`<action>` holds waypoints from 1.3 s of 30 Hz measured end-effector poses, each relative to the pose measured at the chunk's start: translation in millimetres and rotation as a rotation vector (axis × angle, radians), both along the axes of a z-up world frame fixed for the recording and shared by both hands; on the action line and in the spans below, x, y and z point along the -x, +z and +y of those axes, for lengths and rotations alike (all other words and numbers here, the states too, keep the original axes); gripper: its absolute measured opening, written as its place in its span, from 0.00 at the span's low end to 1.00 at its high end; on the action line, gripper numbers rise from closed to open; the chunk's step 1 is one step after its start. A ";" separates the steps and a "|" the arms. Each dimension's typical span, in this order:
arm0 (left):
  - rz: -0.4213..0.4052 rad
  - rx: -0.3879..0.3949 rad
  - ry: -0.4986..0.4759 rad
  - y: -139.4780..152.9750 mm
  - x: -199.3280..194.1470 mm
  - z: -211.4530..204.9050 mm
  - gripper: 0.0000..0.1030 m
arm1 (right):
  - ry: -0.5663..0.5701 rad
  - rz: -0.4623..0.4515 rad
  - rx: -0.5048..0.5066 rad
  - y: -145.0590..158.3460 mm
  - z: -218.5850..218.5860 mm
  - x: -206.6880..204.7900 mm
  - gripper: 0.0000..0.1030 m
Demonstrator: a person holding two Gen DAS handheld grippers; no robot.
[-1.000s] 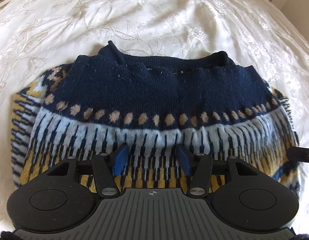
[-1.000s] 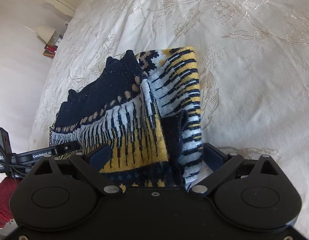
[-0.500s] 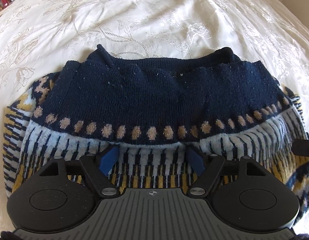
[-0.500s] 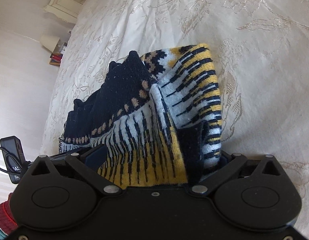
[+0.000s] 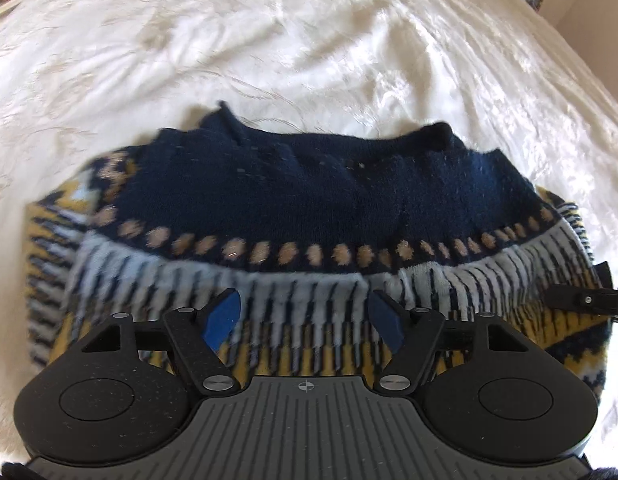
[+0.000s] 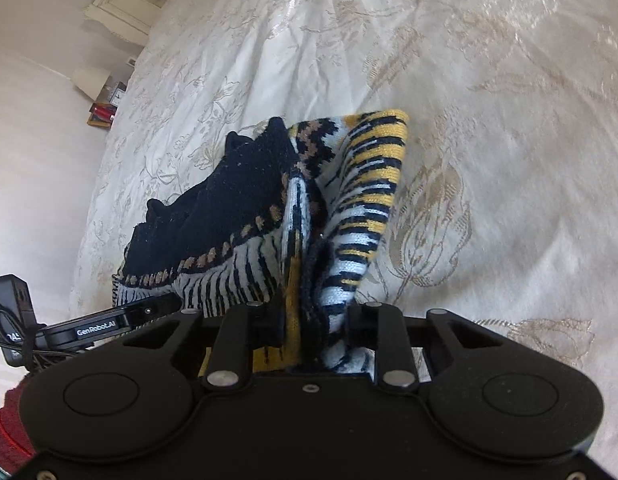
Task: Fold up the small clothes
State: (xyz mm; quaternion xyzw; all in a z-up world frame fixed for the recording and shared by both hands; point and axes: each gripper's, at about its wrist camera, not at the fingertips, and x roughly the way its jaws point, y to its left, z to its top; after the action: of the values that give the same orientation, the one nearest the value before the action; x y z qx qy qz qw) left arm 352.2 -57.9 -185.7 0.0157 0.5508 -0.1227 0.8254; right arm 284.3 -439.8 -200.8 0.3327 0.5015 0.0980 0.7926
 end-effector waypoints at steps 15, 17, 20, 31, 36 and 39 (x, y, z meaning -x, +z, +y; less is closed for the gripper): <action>-0.002 0.044 0.231 45.4 94.5 124.0 0.67 | 0.086 -0.068 0.120 92.5 81.2 -10.7 0.32; 0.003 0.054 0.250 45.8 105.6 139.3 0.67 | 0.105 -0.077 0.126 102.4 99.3 -15.0 0.31; 0.004 0.069 0.269 48.9 118.5 157.0 0.67 | 0.136 -0.092 0.130 113.5 130.3 -22.7 0.31; 0.010 0.098 0.314 52.8 148.4 206.5 0.67 | 0.290 -0.045 0.201 86.0 264.5 -52.3 0.31; 0.020 0.095 0.334 50.2 157.3 221.0 0.67 | 0.366 -0.027 0.315 62.3 313.2 -53.7 0.32; 0.028 0.094 0.340 48.6 160.1 224.7 0.67 | 0.403 -0.031 0.328 55.5 327.4 -52.7 0.39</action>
State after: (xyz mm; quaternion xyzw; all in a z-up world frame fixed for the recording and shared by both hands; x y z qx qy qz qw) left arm 192.1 166.7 -137.0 -0.1181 0.5508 -0.0070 0.8262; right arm 337.0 -112.5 -145.2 0.0916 0.5544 0.1762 0.8082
